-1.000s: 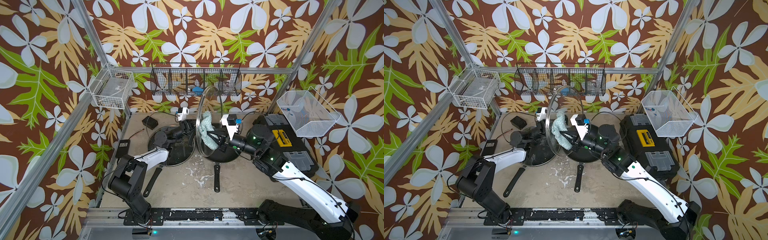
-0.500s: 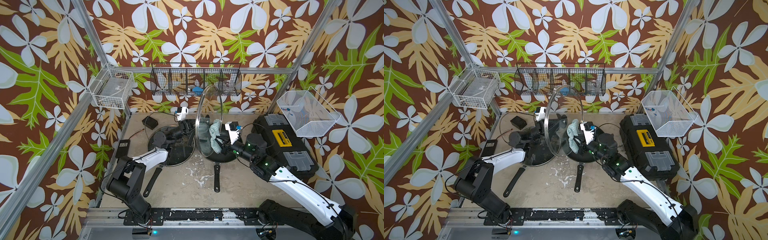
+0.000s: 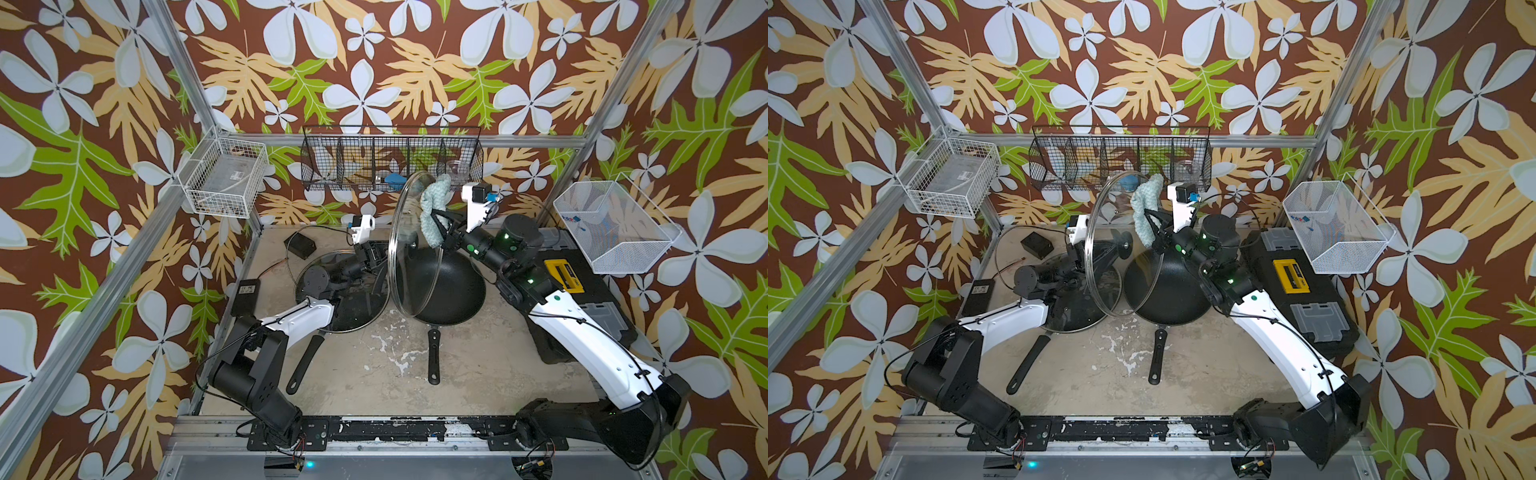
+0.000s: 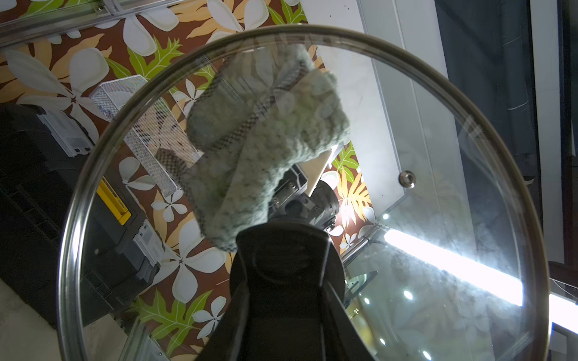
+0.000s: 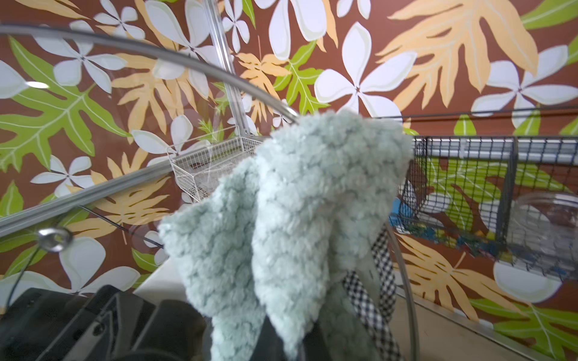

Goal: Wipe the pot lid with a cloth
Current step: Wipe the pot lid.

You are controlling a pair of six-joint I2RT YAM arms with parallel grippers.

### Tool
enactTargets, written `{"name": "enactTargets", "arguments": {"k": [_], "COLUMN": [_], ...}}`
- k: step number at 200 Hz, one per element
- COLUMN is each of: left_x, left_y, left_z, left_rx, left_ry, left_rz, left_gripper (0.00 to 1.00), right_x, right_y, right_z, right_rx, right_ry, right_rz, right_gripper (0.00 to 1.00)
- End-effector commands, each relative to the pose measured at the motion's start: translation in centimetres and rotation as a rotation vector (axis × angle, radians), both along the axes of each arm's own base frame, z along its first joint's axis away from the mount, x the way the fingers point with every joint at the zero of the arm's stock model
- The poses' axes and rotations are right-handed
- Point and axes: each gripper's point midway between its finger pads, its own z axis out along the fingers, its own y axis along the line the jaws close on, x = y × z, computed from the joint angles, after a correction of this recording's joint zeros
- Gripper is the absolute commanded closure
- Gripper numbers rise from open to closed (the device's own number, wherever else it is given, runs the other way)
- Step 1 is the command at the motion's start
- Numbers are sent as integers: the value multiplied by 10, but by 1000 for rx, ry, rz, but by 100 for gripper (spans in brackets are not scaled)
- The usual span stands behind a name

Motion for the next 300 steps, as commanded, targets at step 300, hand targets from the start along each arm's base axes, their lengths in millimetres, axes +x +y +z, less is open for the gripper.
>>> {"name": "enactTargets", "arguments": {"k": [300], "left_x": [-45], "left_y": [29], "left_z": [49], "left_rx": [-175], "left_ry": [-274], "left_rz": [39], "left_gripper": [100], "right_x": [-9], "right_y": [-24], "right_z": [-75], "right_rx": [-103], "right_ry": [98], "right_rz": [-8], "right_gripper": [100]}}
